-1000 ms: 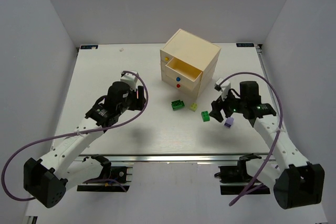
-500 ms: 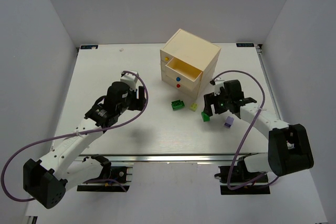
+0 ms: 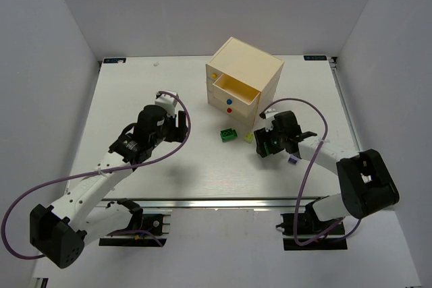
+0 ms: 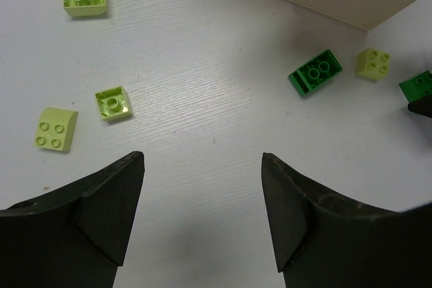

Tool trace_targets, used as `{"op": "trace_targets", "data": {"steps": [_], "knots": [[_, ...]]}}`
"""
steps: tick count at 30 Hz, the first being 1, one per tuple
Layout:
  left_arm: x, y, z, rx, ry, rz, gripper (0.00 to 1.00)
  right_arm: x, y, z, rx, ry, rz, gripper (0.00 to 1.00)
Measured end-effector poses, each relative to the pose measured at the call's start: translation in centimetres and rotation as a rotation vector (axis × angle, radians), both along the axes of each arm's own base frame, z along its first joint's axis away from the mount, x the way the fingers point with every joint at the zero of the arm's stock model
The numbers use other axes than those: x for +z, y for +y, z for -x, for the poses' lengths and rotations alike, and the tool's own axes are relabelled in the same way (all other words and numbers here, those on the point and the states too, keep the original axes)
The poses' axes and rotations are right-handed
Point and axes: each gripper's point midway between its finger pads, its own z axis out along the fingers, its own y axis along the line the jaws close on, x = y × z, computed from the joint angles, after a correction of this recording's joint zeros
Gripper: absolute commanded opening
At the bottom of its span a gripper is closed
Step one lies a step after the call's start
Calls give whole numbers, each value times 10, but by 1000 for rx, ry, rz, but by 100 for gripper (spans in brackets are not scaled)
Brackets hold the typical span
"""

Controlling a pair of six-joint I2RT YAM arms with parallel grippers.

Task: Sort the legos into containers by color

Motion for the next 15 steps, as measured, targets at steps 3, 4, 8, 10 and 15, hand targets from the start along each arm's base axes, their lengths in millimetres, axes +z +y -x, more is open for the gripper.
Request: {"op": "trace_targets", "data": {"steps": [3,4,8,10,15], "knots": [[0,0,0,-1,0,-1,80,-6,0,1,-5,5,20,70],[0,0,0,-1,-1,-2,80,-8,0,0,-7,6,26,68],[0,0,0,-1,-1,-2,80,-9,0,-1,-12,-11,55,60],[0,0,0,-1,-1,-2,80,-10,0,-2,-14,-19,73,52],[0,0,0,-2,-1,-2,80,-9,-5,-2,-23,-29,99,24]]}}
